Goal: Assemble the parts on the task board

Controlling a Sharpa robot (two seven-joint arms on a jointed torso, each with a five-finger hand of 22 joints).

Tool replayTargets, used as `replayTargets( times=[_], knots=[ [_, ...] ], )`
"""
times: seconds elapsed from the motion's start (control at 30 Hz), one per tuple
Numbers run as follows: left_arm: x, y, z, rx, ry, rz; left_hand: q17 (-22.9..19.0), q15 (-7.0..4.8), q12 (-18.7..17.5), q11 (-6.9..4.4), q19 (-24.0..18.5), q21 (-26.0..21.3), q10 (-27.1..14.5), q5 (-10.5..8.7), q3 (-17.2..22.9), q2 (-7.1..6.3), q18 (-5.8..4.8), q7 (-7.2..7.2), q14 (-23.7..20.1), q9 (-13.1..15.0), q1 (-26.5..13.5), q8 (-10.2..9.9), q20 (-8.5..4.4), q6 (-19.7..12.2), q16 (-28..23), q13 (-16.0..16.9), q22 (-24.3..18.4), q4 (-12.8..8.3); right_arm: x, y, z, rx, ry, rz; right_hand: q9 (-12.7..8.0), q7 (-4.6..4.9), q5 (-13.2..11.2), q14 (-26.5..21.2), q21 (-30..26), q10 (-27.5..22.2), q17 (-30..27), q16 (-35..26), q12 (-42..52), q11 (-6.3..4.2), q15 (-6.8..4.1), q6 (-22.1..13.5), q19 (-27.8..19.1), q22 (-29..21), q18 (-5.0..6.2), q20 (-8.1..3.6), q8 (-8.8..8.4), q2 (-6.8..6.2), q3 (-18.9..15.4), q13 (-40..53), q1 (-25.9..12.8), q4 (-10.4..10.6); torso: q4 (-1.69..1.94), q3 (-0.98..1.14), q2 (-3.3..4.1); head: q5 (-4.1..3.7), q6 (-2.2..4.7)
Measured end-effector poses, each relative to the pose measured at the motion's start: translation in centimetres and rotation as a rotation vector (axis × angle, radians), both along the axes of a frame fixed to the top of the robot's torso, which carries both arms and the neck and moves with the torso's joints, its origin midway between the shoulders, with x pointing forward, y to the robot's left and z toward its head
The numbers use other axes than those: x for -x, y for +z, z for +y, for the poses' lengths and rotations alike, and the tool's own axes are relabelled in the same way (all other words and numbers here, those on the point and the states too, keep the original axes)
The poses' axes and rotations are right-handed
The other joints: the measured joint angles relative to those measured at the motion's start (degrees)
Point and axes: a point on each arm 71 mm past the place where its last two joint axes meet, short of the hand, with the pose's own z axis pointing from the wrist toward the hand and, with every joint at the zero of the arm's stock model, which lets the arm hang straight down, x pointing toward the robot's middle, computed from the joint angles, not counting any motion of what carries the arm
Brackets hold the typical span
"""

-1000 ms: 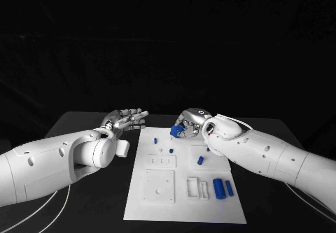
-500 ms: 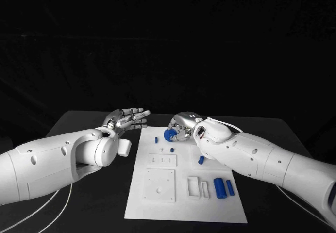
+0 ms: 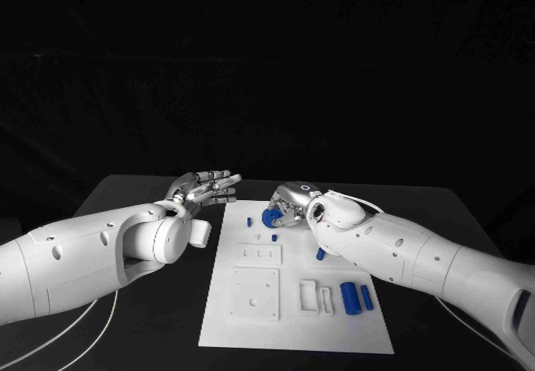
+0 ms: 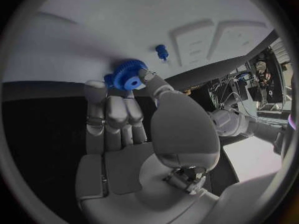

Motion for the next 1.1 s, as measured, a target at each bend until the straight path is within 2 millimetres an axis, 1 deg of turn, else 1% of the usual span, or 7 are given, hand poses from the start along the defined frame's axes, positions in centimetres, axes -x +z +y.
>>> replayTargets(
  times=[0.37,0.5,0.6,0.67,0.8,0.9,1.1],
  knots=[
    [0.0,0.0,-0.1,0.0,-0.002,0.001,0.0,0.0,0.0,0.0,0.0,0.0,-0.41,0.0,-0.15,0.0,0.0,0.0,0.0,-0.05,0.0,0.0,0.0,0.0,0.0,0.0,0.0,0.14,-0.3,-0.2,0.1,0.006,0.002,0.002,0.0,0.03,0.0,0.0,0.0,0.09,-0.23,-0.26,-0.39,0.09,0.0,0.34,0.0,0.05,-0.01,0.0,-0.22,-0.19,-1.04,-0.25,-0.19,1.04,-0.15,-0.02,-0.03,0.21,-0.03],
    [0.0,0.0,-0.2,0.0,-0.003,0.001,0.0,0.0,0.0,0.0,0.0,0.0,-0.41,0.0,-0.15,0.0,0.0,0.0,0.0,-0.05,0.0,0.0,0.0,0.0,0.0,0.0,0.0,0.14,-0.2,-0.4,0.1,0.01,0.002,0.004,0.68,1.02,-0.39,-0.02,-0.33,-0.13,-0.37,-0.46,-0.68,0.3,0.02,-3.29,0.0,0.04,-0.34,0.0,0.37,-0.16,-2.68,-0.56,-0.18,2.08,-0.16,-0.02,-0.03,0.21,0.0],
    [0.0,0.0,-0.2,0.0,-0.003,0.001,0.0,0.0,0.0,0.0,0.0,0.0,-0.41,0.0,0.07,0.0,0.0,-0.07,0.0,-0.05,0.0,0.0,0.0,-0.49,0.0,-0.03,0.0,0.36,-0.3,-0.6,0.0,0.014,-0.003,0.009,0.55,1.17,-0.73,-0.02,-0.57,-0.34,-0.7,-0.78,-0.91,0.51,0.02,-4.94,0.0,0.04,-0.34,0.0,0.57,0.7,-5.47,-0.9,-2.12,5.5,-0.16,-0.02,-0.04,0.19,0.03],
    [0.0,0.0,-0.2,0.0,-0.003,0.001,0.0,0.0,0.0,0.0,0.0,0.0,-0.63,0.0,0.07,0.0,0.0,-0.11,0.0,-0.05,0.0,0.0,0.0,-0.54,0.0,-0.05,0.0,0.61,-0.3,-0.9,-0.1,0.016,-0.008,0.016,0.37,1.44,-4.79,-0.02,-0.8,-0.44,-0.89,-1.11,-1.27,0.6,0.02,-5.47,0.0,0.04,-0.34,0.0,0.45,0.96,-5.49,-1.12,-5.29,9.55,-0.18,-0.02,-0.04,0.18,0.04],
    [0.0,0.0,-0.2,0.0,-0.003,0.001,0.0,0.0,0.0,0.03,0.0,0.0,-0.8,0.0,0.04,-0.31,0.0,-0.4,0.0,-0.14,-0.31,0.0,0.0,-1.64,0.0,-0.05,0.0,1.17,-0.3,-1.1,-0.3,0.017,-0.017,0.029,0.25,1.32,-7.12,-0.02,-0.86,-0.67,-1.17,-1.11,-1.28,0.42,0.02,-5.95,0.0,0.04,-0.35,0.0,0.3,-0.46,-4.68,-1.41,-6.71,15.04,-0.21,-0.02,-0.06,0.18,0.04],
    [0.0,0.0,-0.2,0.0,-0.003,0.001,0.0,0.0,0.0,0.03,0.0,0.0,-0.8,0.0,0.07,-0.31,0.0,-0.4,0.0,-0.14,-0.31,0.0,0.0,-1.64,0.0,-0.05,0.0,1.37,-0.4,-1.2,-0.4,0.017,-0.023,0.037,0.25,1.58,-5.92,-0.02,-0.86,-0.85,-1.29,-1.35,-1.27,0.6,0.02,-6.22,0.0,0.04,-0.35,0.0,0.3,-0.44,-6.26,-1.57,-6.7,17.16,-0.23,-0.03,-0.06,0.18,0.04],
    [0.0,0.1,-0.2,0.001,-0.003,0.0,0.0,0.0,0.0,0.04,0.0,0.0,-1.21,0.0,0.19,-0.31,0.0,-0.2,0.0,-0.14,-0.31,0.0,0.0,-1.84,0.0,-0.05,0.0,1.96,-0.4,-1.3,-0.8,0.017,-0.035,0.052,0.28,1.58,-8.6,-0.02,-0.86,-0.85,-1.29,-1.35,-1.28,0.6,0.02,-6.23,0.0,0.03,-0.35,0.0,0.31,-0.44,-4.27,-1.57,-6.7,17.75,-0.23,-0.01,-0.07,0.21,0.06]
  ],
)
